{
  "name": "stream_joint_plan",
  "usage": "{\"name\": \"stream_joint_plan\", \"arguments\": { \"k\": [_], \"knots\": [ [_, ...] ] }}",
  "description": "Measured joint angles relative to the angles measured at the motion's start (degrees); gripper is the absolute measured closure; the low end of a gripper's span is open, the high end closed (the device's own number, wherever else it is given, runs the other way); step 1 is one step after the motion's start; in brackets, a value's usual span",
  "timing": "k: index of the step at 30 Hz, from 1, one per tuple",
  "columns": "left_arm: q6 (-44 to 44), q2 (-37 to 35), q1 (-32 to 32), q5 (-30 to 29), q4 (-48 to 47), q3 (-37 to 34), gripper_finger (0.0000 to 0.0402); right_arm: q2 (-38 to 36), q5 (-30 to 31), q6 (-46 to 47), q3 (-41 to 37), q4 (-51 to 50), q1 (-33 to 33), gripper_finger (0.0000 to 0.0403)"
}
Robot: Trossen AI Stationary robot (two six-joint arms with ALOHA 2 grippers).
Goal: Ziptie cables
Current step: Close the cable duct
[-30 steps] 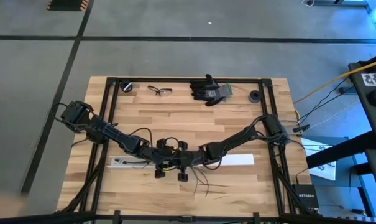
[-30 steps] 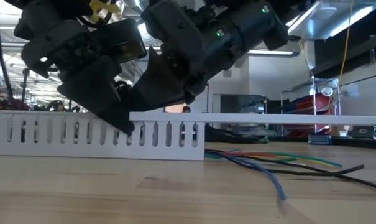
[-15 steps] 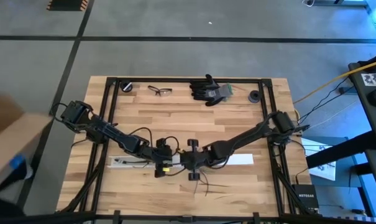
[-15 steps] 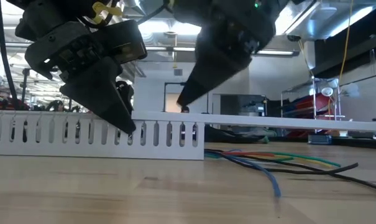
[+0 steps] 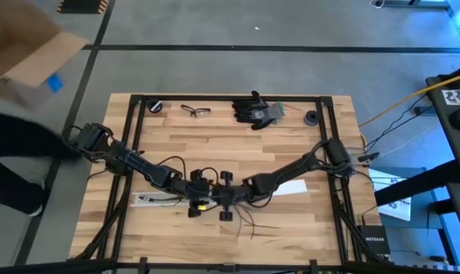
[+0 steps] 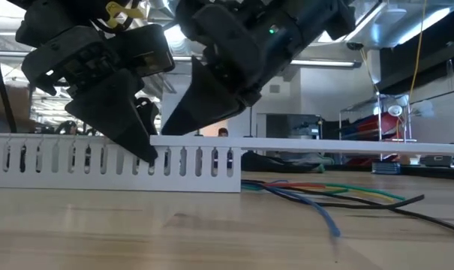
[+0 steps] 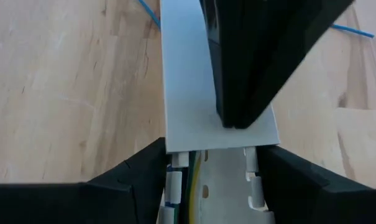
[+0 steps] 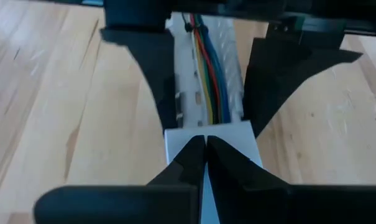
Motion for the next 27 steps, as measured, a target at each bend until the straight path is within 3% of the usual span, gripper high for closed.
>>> {"name": "stream_joint_plan", "arguments": {
  "k": [9,17,27],
  "knots": [
    [-0.6,0.1,1.1,2.2,-0.3,0.0,0.0145,0.1,-0.4,0.0,0.0,-0.5,-0.4,0.0398],
    [-3.5,-5.0,-0.1,1.7,-14.7,3.8,0.0117,0.1,0.1,0.0,0.0,-0.7,-0.5,0.0398],
    [-5.2,-7.6,-5.9,-5.7,-19.7,3.7,0.0117,0.1,-0.1,0.0,0.0,-0.7,-0.5,0.0398]
  ]
}}
